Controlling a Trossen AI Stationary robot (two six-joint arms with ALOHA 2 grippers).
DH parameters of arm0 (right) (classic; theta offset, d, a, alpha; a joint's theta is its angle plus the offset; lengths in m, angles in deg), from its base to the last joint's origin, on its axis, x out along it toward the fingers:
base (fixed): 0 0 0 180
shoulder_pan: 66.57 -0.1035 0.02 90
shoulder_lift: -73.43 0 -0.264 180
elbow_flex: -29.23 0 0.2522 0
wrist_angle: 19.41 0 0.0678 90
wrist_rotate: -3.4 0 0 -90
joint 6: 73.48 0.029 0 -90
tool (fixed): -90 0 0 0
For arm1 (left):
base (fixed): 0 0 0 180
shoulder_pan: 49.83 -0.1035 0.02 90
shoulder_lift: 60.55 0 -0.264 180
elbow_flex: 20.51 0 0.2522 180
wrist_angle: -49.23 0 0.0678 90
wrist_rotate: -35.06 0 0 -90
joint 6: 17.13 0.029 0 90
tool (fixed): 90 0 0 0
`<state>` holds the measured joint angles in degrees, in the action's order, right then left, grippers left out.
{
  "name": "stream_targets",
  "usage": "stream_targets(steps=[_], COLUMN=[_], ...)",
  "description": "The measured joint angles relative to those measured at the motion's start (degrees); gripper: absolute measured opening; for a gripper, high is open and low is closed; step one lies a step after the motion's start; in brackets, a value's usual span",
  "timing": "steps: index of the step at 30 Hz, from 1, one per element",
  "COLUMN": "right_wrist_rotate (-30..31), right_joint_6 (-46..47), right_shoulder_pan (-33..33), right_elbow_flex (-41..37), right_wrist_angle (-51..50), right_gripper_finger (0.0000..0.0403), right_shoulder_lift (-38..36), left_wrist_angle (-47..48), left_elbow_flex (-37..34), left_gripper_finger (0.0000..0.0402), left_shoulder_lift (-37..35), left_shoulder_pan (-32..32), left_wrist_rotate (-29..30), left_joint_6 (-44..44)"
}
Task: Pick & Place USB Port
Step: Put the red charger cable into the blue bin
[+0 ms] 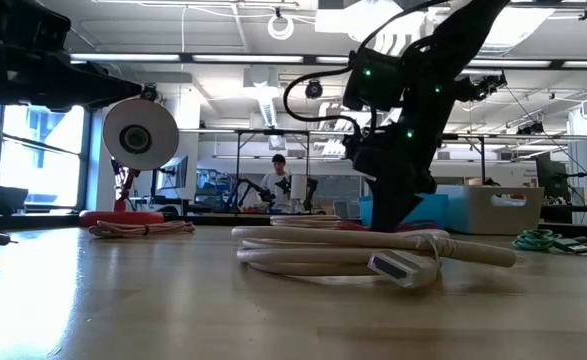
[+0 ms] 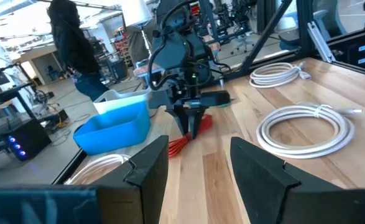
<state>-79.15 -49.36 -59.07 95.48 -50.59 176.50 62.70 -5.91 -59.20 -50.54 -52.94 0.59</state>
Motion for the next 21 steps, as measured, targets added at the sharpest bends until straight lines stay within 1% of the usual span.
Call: stream_targets(steps=[2,3,8,14,16,21], right_wrist_rotate=[-0.8,-1.6,-1.4,1.2,1.0,4.6], right_joint_6=[-0.2,-0.3,1.0,0.3,-0.1,-0.1], right_shoulder_pan=[0.0,0.1,0.0,-1.6,-2.3,-4.2], right_elbow_flex=[0.0,0.0,0.0,-0.1,-0.3,-0.2], right_wrist_angle=[0.0,0.0,-0.5,-0.8,-1.7,-3.7], right_gripper_finger=[0.0031,0.0022,0.0022,0.0022,0.0021,0.0021], right_shoulder_lift=[0.0,-0.1,0.0,-1.8,-3.3,-10.6], left_wrist_angle=[0.0,0.0,0.1,0.3,0.3,0.3], left_elbow_flex=[0.0,0.0,0.0,0.0,0.0,0.0], left_gripper_finger=[0.0167,0.0167,0.0167,0.0167,0.0167,0.0167], left_shoulder_lift=[0.0,0.0,0.0,0.0,0.0,0.0], left_shoulder_pan=[0.0,0.0,0.0,0.0,0.0,0.0], left_wrist_rotate=[0.0,-0.1,-0.7,-2.4,-2.8,-2.7], left_joint_6=[0.0,0.0,-0.1,-0.2,-0.3,-0.2])
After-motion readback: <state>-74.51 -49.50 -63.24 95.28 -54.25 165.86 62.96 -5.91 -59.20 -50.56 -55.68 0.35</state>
